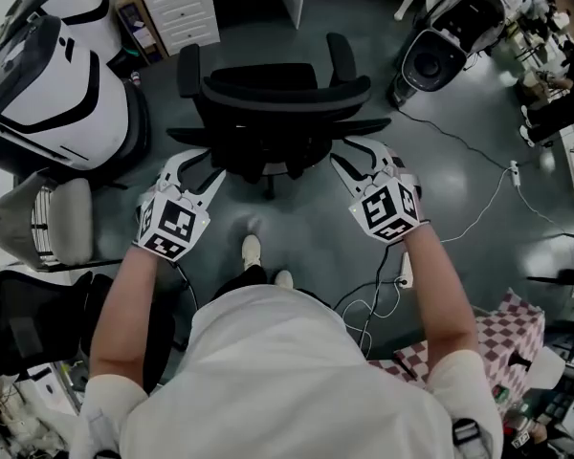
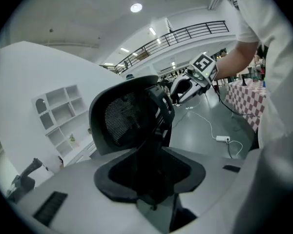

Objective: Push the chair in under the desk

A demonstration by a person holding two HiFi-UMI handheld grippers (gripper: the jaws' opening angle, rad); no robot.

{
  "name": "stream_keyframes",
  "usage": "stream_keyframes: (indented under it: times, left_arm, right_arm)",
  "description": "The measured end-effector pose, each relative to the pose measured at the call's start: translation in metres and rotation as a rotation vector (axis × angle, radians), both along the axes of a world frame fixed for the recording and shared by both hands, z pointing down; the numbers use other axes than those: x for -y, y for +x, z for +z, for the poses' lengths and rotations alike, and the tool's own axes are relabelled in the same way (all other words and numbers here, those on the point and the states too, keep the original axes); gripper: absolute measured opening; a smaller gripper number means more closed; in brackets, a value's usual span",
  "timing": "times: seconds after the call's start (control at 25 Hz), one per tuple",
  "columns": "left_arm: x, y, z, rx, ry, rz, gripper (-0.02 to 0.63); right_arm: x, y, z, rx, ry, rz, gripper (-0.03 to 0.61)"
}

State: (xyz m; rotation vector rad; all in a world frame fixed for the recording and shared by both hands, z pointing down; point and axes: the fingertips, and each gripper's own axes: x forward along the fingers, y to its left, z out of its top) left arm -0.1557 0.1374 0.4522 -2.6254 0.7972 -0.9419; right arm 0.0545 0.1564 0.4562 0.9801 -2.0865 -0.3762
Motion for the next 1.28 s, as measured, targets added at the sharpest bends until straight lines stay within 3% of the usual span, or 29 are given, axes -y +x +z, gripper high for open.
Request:
stream_keyframes:
  times: [0.28, 0.44, 0.72, 1.28]
  left_arm:
    - [0.046, 0.014, 0.017, 0.159, 0.085, 0.112, 0.166]
    - [0.061, 0.019, 0.033, 0.249, 0.113, 0.185, 0.175]
    - [0.065, 0.031, 0.048, 0.319, 0.126, 0.284, 0.172]
    - [0.106, 0.031, 0.048, 0.329, 0.148, 0.312, 0.164]
  right_arm:
    - [0.041, 0.003, 0.029, -0.233, -0.010, -0.065, 0.123]
    - [0.052, 0.002, 0.045, -0.312, -0.051, -0.100, 0.123]
    - [0.054, 0.006, 0.050, -0.309, -0.075, -0.120, 0.126]
    - [0.097, 0.006, 0.047, -0.241, -0.097, -0.017, 0.149]
